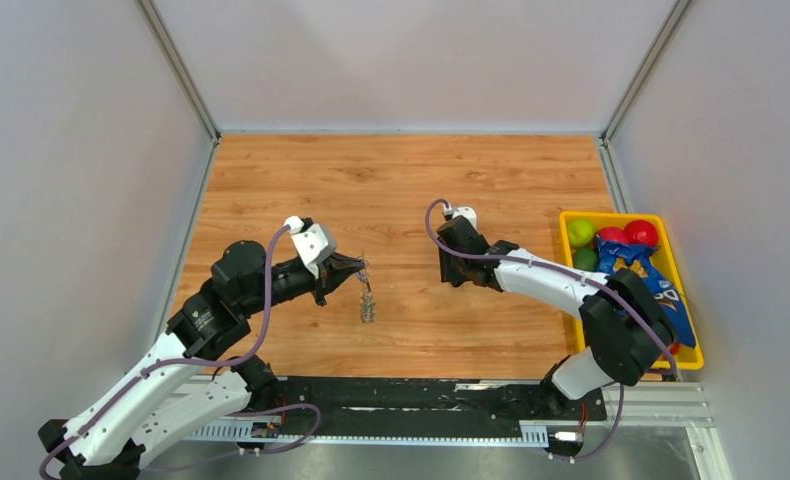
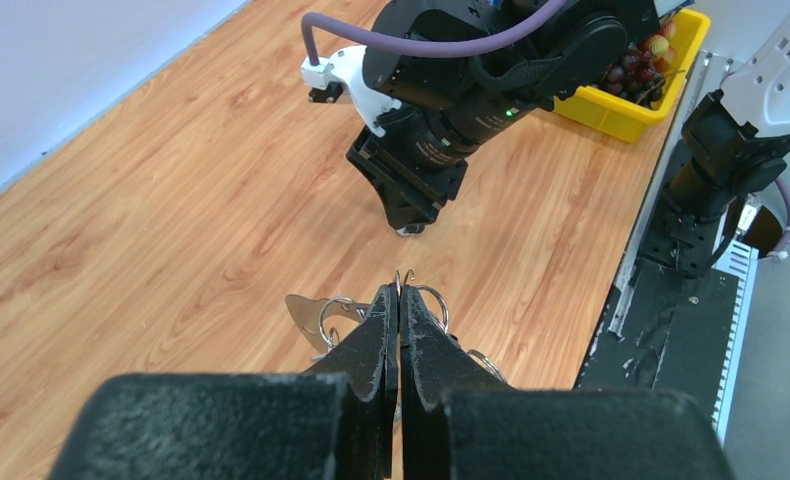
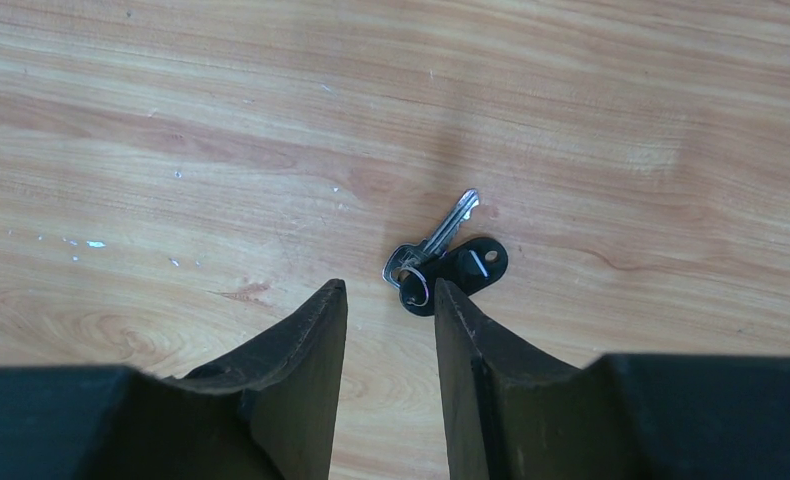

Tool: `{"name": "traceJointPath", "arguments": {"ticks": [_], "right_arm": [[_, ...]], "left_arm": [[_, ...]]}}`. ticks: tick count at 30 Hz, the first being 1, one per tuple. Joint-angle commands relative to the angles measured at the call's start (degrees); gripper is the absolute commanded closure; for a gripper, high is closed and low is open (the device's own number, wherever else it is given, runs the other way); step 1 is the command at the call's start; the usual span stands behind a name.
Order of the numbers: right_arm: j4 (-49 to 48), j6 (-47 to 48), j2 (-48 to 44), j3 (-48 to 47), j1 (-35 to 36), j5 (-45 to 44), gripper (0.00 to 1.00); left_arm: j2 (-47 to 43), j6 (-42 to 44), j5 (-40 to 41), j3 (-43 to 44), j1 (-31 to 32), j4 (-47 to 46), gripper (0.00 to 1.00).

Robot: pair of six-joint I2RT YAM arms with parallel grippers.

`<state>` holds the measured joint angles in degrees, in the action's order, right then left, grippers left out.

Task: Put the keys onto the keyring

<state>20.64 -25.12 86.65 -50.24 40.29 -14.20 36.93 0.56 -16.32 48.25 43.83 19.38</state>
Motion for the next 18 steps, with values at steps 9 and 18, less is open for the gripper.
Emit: {"name": "traceJointPath", "arguments": {"ticks": [9, 18], "right_arm": [[-1.53, -2.02, 0.36, 1.76, -1.13, 0.91, 0.6], [-2.9, -2.33, 0.85, 2.84, -2.1, 3.57, 0.65]], "left_arm": [[-0.94, 1.11, 0.01, 0.09, -0.07, -4.15, 1.0], [-0.89, 1.11, -0.03, 0.1, -0.07, -4.17, 1.0]]}}
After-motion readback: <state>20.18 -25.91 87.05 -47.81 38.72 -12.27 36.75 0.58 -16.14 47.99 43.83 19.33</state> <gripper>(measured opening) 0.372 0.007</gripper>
